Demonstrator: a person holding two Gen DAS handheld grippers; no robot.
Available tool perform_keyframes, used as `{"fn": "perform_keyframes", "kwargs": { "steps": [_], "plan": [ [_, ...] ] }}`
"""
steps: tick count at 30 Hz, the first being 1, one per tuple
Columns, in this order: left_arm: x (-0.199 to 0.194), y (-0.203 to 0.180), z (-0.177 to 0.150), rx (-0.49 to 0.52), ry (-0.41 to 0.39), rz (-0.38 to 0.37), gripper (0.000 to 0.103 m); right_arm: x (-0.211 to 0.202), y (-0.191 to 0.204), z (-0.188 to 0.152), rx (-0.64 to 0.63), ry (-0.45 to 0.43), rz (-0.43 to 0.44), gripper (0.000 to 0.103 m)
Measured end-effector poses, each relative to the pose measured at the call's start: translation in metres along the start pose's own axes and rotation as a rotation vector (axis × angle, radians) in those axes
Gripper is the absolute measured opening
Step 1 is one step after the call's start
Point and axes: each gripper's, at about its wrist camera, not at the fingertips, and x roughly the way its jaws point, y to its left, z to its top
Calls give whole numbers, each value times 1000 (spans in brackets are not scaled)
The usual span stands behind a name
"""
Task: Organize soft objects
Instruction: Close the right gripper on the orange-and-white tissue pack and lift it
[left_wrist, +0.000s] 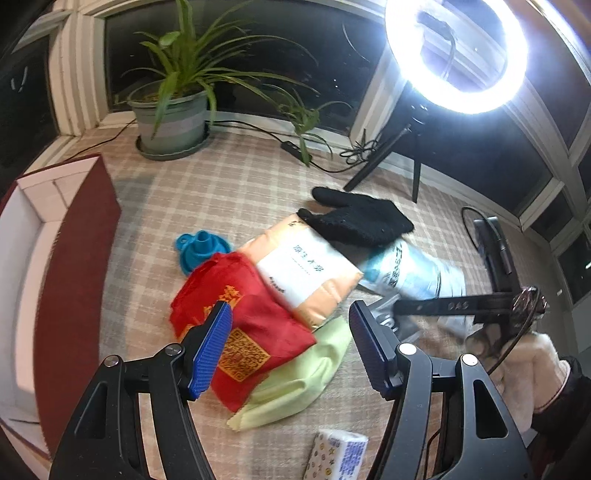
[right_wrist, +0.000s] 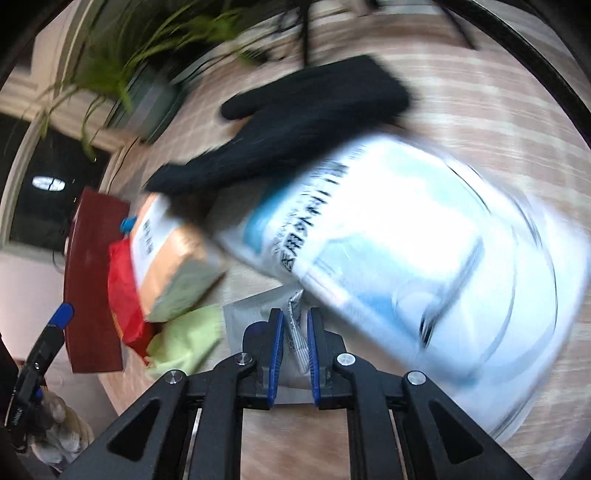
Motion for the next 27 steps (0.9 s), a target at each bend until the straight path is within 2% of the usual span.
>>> {"fn": "perform_keyframes", "kwargs": {
  "steps": [4, 8, 11, 13, 15, 16, 18, 20, 23, 25, 27],
  "plan": [
    [10, -7, 1, 15, 13, -4, 65, -11, -23, 0, 29, -26, -19, 10],
    [14, -7, 2, 11, 16, -10, 65, -25, -39, -3, 14, -51, -95, 13],
    [14, 0, 3, -7, 13, -4, 65, -36, -45, -9, -1, -53, -107, 13],
    [14, 8, 3, -29, 12, 3, 66, -44, -39, -15, -23, -68, -113, 18],
    [10, 19, 2, -57, 5, 6, 66, -48, -27, -16, -52, -88, -82, 19],
    [8, 24, 0, -71, 0, 10, 66, -50, -17, -16, -72, -102, -56, 26],
    [4, 35, -3, -97, -7, 11, 66, -54, 1, -17, -115, -128, -30, 32],
    [0, 45, -7, -124, -14, 2, 66, -56, 19, -15, -156, -146, 4, 33],
    [3, 48, -10, -137, 1, -36, 66, -49, 42, -6, -200, -150, 44, 41],
    [8, 43, -11, -128, 10, -67, 66, -41, 53, 0, -213, -141, 77, 53],
    [13, 36, -10, -124, 19, -111, 66, -32, 64, 6, -219, -133, 108, 54]
  ]
}}
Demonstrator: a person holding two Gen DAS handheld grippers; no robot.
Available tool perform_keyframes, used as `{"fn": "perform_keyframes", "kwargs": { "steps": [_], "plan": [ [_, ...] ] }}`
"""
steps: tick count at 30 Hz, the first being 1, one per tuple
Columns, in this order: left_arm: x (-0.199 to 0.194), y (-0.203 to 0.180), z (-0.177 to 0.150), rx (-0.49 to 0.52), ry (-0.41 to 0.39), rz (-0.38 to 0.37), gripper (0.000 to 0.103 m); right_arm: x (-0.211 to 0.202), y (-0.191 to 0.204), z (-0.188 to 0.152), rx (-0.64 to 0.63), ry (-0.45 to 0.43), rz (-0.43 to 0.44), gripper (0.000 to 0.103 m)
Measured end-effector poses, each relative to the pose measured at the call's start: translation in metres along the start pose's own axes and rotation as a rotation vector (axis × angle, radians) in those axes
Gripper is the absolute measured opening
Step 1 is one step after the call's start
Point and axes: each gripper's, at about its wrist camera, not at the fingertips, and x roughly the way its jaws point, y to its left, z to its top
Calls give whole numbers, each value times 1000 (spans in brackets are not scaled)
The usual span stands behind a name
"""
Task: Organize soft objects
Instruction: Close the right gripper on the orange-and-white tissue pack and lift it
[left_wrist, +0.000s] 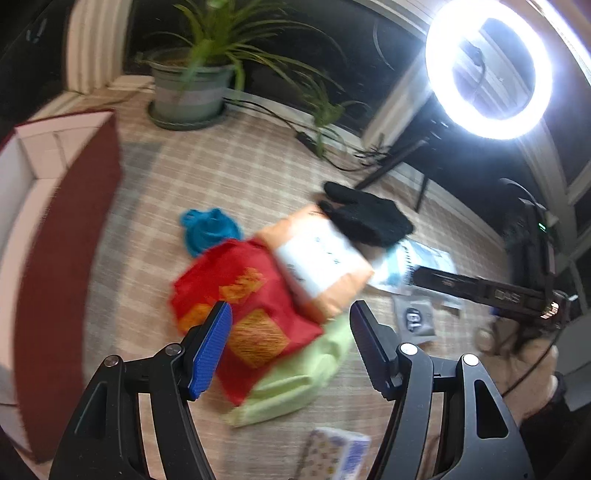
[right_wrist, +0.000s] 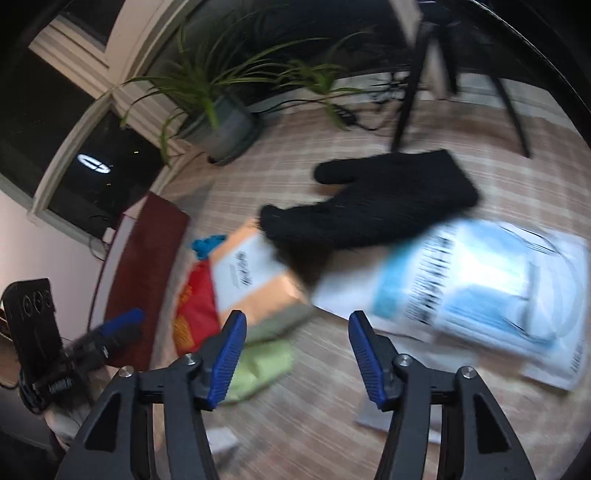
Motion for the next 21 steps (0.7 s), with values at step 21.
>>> {"fn": "perform_keyframes", "kwargs": {
  "steps": [21],
  "plan": [
    [83, -16, 10, 40, 148, -82, 66, 66, -6, 50, 42, 52, -30, 54]
  ]
}}
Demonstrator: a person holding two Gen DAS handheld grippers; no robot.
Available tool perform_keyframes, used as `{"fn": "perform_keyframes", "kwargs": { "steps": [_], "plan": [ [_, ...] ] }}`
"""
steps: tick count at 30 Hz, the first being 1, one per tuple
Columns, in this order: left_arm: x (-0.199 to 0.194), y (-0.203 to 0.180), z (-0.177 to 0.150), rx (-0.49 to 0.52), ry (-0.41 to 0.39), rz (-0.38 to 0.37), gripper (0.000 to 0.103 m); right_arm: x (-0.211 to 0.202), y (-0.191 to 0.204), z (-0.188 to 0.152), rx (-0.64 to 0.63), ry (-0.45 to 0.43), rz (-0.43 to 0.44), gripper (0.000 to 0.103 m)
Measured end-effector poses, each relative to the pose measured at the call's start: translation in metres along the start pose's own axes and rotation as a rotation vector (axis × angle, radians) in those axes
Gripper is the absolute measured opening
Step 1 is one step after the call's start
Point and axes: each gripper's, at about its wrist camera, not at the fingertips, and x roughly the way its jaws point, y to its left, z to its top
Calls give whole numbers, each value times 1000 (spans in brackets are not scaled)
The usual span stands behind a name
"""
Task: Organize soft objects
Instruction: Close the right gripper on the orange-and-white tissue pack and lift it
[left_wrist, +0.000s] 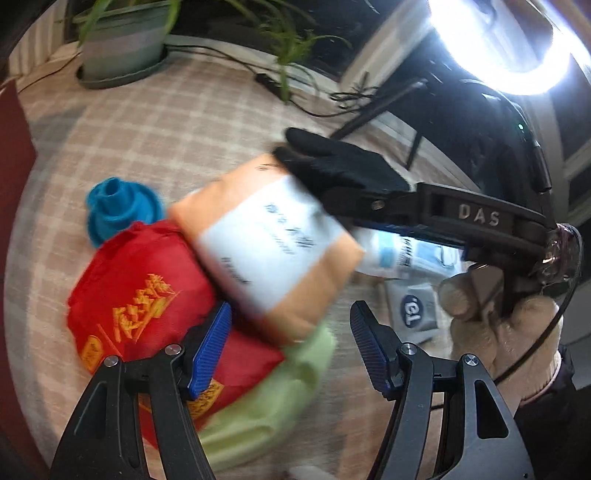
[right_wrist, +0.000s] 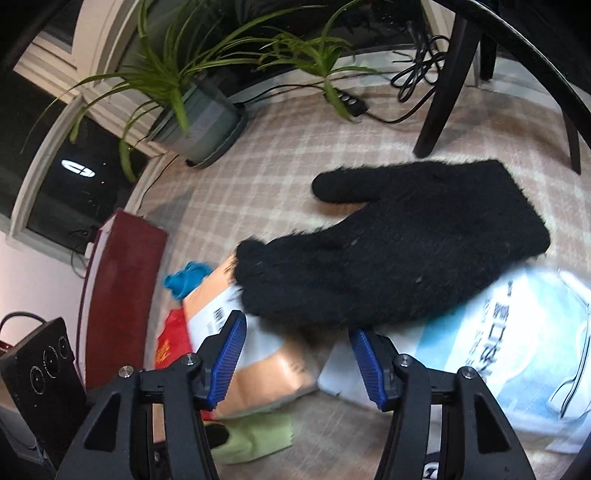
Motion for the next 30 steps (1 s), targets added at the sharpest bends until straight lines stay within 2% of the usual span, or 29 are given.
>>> {"fn": "perform_keyframes", "kwargs": {
  "steps": [9, 12, 15, 18, 21, 24, 30],
  "plan": [
    [-13, 30, 0, -28, -54, 181, 66, 9, 0, 6, 2, 32, 38, 54],
    [-18, 32, 1, -34, -53, 157, 67, 16, 5, 4, -3, 59, 60, 54],
    [-16, 23, 2, -10, -42, 82, 71, 24, 8, 2, 2, 86, 82, 54],
    [-9, 12, 2, 16, -27, 44, 71, 29, 14, -2, 4, 123, 117, 54],
    [-1, 6, 1, 37, -12, 44, 71, 31, 24, -7, -27, 152, 139, 54],
    [3, 8, 2, 34, -10, 41, 71, 32, 32, -9, -57, 154, 119, 54],
    [5, 15, 4, 24, -17, 29, 71, 40, 32, -8, -49, 162, 114, 54]
  ]
}}
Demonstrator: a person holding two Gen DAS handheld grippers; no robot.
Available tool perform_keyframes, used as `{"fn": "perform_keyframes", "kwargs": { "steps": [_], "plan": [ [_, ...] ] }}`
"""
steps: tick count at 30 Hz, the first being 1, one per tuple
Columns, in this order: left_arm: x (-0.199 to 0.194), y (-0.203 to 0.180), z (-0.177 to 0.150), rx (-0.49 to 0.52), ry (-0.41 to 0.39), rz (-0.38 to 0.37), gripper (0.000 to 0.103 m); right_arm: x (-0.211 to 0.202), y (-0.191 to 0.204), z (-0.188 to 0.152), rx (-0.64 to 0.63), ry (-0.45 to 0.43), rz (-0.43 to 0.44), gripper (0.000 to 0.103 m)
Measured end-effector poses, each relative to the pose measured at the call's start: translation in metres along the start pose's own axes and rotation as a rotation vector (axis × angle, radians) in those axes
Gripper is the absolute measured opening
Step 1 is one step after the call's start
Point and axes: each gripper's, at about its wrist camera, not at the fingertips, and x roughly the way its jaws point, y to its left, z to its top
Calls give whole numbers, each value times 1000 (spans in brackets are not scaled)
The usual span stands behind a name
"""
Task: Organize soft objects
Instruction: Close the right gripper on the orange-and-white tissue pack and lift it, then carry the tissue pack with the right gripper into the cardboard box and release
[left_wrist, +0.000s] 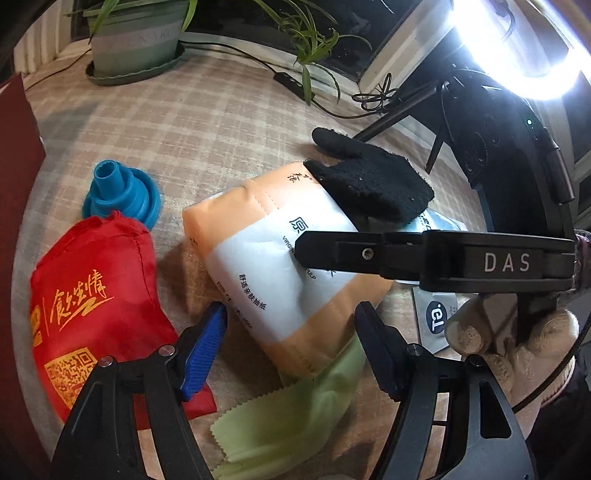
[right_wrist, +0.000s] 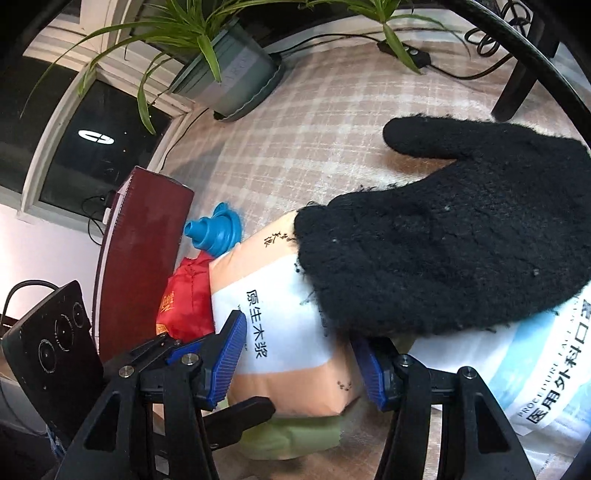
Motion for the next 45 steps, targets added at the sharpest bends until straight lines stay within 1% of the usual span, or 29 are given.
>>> {"fn": "perform_keyframes", "kwargs": {
  "steps": [8, 11, 16, 21, 27, 33, 40, 45],
  "plan": [
    [-3, 0, -1, 0, -5, -24, 69, 2, 8, -3, -12, 2, -1, 54],
    [-11, -5, -3, 9, -25, -22, 69, -3, 13, -7, -16, -6, -1, 54],
    [-31, -16, -5, 41, -69, -22, 69, -25, 28, -15, -27, -47, 2, 54],
    [-61, -27, -10, 74, -124, -28, 69, -52, 48, -22, -53, -96, 0, 54],
    [-99, -29, -24, 82, -192, -32, 69, -78, 87, -33, -118, -140, -21, 54],
    [-139, -17, -41, 75, -263, -6, 69, -83, 135, -46, -177, -159, -15, 54],
    [-185, 19, -65, 33, -327, 33, 69, -65, 198, -58, -255, -150, 13, 54],
    [-210, 58, -79, -12, -347, 70, 69, -33, 248, -61, -318, -122, 24, 54]
  ]
}}
